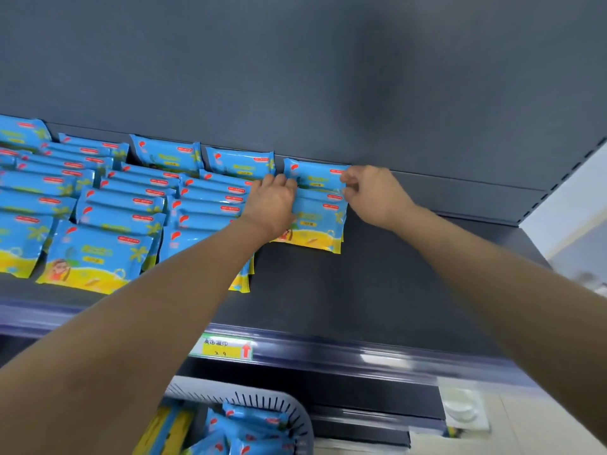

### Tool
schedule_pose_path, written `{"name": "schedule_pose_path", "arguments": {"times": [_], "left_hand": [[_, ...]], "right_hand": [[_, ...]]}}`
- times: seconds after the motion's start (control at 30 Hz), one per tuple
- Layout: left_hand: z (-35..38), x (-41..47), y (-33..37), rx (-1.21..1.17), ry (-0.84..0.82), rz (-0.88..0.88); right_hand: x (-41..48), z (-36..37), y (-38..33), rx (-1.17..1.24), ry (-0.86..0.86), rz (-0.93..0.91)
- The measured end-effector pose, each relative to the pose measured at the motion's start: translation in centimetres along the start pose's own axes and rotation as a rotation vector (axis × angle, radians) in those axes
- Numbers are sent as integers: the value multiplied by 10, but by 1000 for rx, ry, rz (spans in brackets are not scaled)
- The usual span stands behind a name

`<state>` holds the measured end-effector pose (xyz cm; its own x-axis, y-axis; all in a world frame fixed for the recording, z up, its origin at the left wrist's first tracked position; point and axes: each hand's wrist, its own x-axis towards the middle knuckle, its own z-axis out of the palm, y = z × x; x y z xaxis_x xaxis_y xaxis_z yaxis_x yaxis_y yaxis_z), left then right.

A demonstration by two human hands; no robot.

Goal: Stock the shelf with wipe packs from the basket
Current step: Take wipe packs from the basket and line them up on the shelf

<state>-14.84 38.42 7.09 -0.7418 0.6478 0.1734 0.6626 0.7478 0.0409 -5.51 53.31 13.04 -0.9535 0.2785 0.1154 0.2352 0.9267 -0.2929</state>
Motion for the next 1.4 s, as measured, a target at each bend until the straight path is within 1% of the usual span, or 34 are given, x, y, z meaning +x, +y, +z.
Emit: {"name": "schedule_pose_path", "arguments": {"times": [0.07,0.17,0.33,0.5,0.57,0.73,0.97,1.1,1.2,1.3,1.4], "left_hand": [[-5,-6,4,27,22,11],[-26,-18,7,-45,123,15],[-83,-54,5,-167,357,92],[-141,-113,-4,-155,613,165],[-162,-138,-7,-133,688,185],[-200,-195,-14,-109,758,220],[-220,-268,-18,-121,814,261],[-210,-302,-25,-136,821,288],[-177,-329,-32,-169,762,300],[-126,-357,-41,-194,644,296],[-71,-378,-58,-186,427,318]], "right_hand": [[-13,-5,-7,-107,11,-19],[-32,-16,-18,-240,51,-41],[-65,-39,-45,-327,157,-73],[-100,-56,-86,-363,356,-93],[-116,-61,-104,-343,416,-103],[-153,-77,-149,-298,581,-145],[-209,-92,-197,-245,705,-213],[-238,-79,-210,-229,703,-224],[-261,-41,-213,-144,656,-283],[-284,21,-207,-147,462,-298],[-294,85,-192,-185,181,-284]]}}
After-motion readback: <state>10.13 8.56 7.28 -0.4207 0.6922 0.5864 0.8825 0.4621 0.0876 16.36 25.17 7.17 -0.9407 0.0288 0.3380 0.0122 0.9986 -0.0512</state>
